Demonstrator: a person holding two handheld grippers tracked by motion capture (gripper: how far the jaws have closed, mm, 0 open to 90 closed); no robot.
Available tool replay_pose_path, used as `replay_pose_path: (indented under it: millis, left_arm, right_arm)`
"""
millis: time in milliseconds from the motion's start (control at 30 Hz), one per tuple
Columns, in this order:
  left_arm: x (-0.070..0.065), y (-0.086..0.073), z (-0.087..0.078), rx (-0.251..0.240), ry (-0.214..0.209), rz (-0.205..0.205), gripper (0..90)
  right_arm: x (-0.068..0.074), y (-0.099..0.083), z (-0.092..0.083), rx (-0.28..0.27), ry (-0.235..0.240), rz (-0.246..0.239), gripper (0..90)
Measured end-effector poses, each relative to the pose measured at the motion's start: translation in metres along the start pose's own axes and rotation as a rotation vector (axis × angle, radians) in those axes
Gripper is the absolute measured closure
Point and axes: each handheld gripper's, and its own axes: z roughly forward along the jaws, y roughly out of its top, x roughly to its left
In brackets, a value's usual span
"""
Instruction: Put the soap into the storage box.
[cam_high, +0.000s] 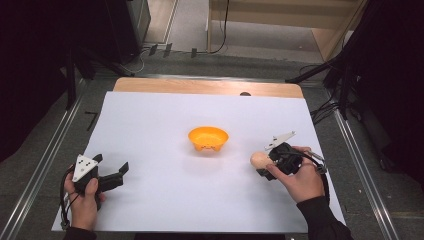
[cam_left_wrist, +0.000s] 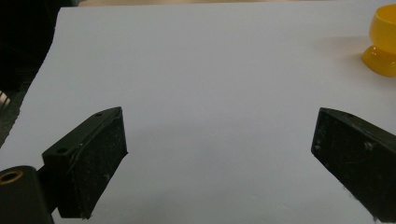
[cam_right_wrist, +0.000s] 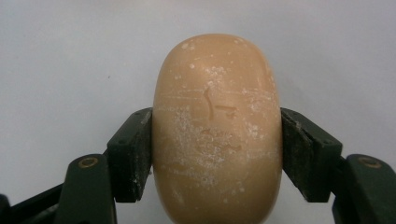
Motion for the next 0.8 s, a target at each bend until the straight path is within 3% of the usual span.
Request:
replay_pose_path:
  millis: [433,800]
  left_arm:
    - [0.000,0.000,0.000,0.000,0.001,0.003,3.8]
    - [0.000,0.000,0.000,-0.001,0.002,0.004,3.8]
  right_arm:
    - [-0.001,0.020,0.000,-0.016,-0.009,-0.051,33.7]
    - [-0.002,0.036,0.003,-0.021,0.013,-0.104,33.7]
